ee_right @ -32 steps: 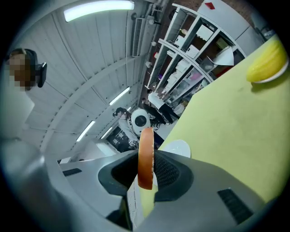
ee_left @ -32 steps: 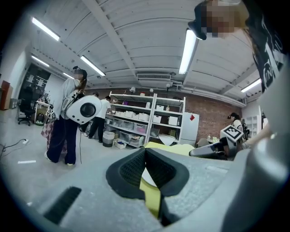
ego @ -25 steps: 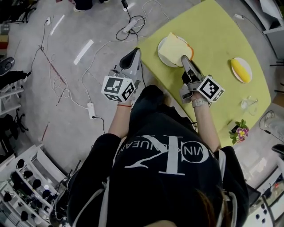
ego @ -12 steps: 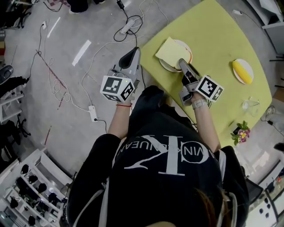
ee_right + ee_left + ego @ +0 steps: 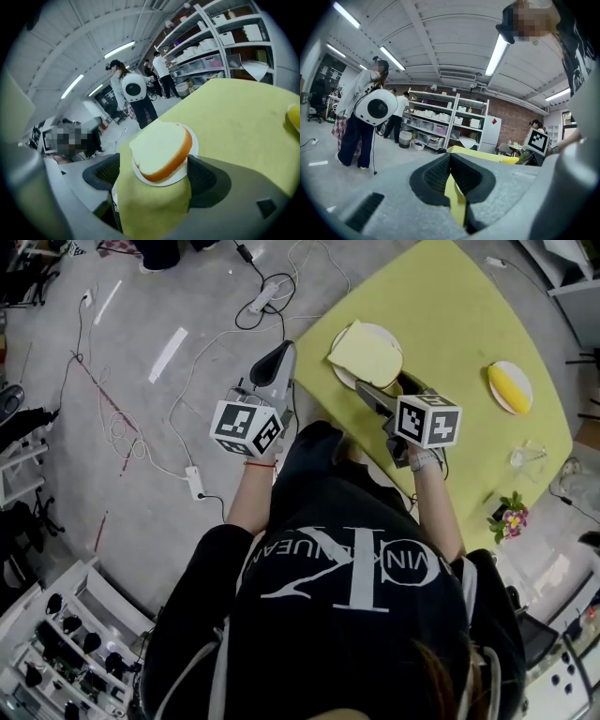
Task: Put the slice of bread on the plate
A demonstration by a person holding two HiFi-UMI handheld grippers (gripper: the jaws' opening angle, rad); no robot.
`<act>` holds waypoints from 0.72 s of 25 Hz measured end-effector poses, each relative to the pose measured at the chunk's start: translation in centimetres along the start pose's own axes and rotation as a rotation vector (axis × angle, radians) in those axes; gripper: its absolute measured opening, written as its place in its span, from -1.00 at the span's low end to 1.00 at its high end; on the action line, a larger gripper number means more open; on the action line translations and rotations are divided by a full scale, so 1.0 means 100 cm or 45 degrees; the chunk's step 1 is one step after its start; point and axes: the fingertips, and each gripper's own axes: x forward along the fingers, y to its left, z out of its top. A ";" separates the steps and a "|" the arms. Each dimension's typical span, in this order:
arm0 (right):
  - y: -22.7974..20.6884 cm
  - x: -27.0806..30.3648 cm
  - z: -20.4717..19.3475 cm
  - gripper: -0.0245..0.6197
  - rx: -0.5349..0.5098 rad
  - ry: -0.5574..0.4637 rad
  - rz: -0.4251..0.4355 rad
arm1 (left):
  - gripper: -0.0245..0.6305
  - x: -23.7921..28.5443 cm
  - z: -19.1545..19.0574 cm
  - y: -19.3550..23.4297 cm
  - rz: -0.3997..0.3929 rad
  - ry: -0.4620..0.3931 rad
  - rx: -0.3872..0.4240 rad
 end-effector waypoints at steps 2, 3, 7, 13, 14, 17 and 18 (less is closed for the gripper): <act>-0.003 0.001 -0.001 0.46 -0.046 0.030 -0.054 | -0.89 -0.001 0.000 0.001 0.002 0.002 -0.003; -0.004 0.000 -0.002 0.47 -0.051 0.034 -0.069 | -0.89 -0.002 -0.001 0.001 0.004 0.004 -0.006; -0.004 -0.003 0.002 0.49 -0.056 0.013 -0.075 | -0.89 -0.005 -0.001 0.003 0.007 0.003 -0.010; 0.001 -0.016 0.016 0.31 -0.183 -0.065 -0.070 | -0.89 -0.006 0.004 0.002 0.002 -0.006 -0.001; 0.001 -0.019 0.019 0.19 -0.216 -0.086 -0.084 | -0.89 -0.006 0.005 0.001 0.000 -0.008 0.001; -0.002 -0.033 0.029 -0.19 -0.287 -0.158 -0.134 | -0.89 -0.005 0.010 -0.001 -0.006 -0.020 0.011; -0.004 -0.037 0.032 -0.43 -0.297 -0.182 -0.148 | -0.89 -0.005 0.011 -0.003 -0.008 -0.024 0.014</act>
